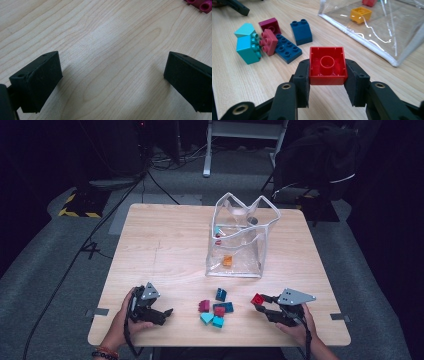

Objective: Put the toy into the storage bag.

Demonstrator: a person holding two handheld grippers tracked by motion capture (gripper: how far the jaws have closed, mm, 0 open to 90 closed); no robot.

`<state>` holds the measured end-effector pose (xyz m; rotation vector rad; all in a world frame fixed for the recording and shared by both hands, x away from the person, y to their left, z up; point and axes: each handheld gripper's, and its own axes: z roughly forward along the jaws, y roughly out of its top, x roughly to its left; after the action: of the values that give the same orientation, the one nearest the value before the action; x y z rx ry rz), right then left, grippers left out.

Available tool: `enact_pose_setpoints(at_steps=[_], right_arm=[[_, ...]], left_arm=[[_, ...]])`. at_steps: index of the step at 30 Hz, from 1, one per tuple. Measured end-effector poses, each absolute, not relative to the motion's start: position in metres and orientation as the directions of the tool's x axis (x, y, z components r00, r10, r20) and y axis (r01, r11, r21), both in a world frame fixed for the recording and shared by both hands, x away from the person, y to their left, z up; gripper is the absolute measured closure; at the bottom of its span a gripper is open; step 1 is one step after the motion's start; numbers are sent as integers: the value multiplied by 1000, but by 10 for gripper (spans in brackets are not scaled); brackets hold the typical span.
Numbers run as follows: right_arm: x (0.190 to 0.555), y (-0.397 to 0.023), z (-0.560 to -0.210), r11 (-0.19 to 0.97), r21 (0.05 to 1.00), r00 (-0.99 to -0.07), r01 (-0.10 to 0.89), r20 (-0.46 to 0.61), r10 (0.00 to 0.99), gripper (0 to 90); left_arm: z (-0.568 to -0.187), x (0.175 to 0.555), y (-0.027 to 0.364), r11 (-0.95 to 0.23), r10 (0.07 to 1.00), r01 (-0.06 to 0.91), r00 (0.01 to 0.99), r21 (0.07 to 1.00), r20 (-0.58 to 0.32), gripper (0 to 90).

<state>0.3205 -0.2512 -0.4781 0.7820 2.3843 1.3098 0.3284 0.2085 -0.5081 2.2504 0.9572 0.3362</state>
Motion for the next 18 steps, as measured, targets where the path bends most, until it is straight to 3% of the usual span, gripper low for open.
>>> enact_pose_setpoints(at_steps=[18], right_arm=[[331, -267, -469, 385, 867, -766, 316, -7, 643, 593]], left_arm=[[-508, 328, 209, -514, 714, 545, 699, 663, -20, 19]])
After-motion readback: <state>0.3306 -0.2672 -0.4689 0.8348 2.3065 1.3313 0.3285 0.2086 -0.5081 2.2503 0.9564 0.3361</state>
